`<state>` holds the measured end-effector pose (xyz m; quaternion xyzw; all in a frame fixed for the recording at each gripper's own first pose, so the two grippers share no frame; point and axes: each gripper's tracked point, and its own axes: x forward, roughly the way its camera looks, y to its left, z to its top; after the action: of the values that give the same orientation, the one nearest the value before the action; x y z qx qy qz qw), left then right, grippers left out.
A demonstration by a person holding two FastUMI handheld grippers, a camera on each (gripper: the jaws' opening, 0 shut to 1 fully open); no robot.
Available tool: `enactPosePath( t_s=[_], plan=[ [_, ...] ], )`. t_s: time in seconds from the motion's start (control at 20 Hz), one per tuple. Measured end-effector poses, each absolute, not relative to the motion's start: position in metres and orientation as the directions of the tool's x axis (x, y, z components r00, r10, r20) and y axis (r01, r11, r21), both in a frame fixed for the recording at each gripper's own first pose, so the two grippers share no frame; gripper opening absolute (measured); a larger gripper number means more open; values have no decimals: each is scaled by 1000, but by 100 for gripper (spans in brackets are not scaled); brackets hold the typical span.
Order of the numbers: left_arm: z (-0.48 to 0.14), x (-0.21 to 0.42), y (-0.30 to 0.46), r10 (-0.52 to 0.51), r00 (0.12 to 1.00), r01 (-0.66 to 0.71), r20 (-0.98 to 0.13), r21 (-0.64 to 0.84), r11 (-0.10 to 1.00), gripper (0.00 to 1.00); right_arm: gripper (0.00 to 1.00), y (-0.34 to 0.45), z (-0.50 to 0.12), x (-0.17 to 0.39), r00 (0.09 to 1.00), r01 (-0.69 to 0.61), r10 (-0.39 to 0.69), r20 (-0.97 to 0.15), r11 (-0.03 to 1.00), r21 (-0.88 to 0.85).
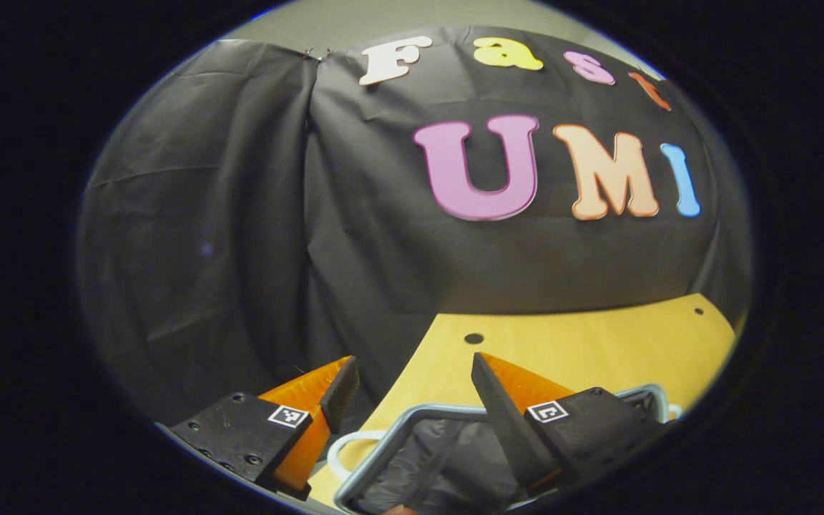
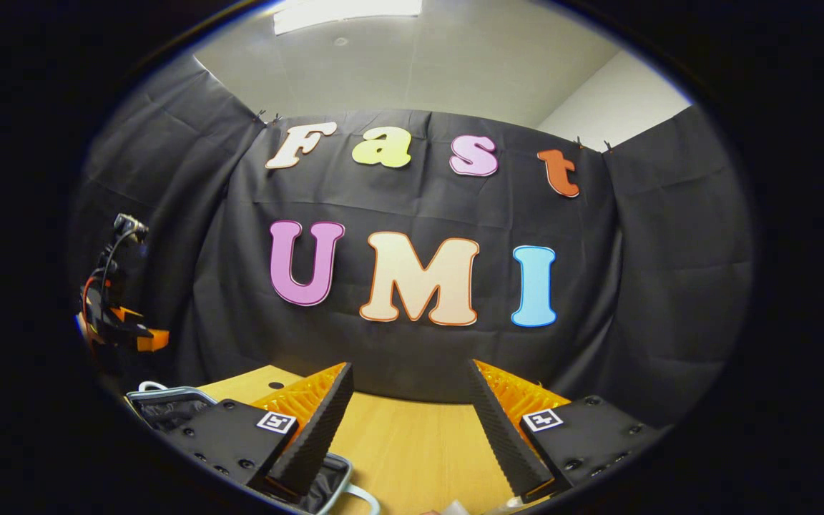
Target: First open the suitcase, pack the skin care products into it, and then close the suitcase.
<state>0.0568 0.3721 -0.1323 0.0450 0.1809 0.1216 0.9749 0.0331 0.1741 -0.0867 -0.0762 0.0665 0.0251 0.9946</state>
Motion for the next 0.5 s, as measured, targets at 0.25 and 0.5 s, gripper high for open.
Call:
enactPosePath(
  t_s=[0.25,0.5],
  plan=[
    [-101,60,277,148,950,-132,-274,74,988,95,98,111,-79,32,992,-24,6,-128,991,-134],
    [-89,59,168,20,964,-18,-265,9,1000,95,98,56,-77,30,992,8,-22,-128,993,-115]
  ],
)
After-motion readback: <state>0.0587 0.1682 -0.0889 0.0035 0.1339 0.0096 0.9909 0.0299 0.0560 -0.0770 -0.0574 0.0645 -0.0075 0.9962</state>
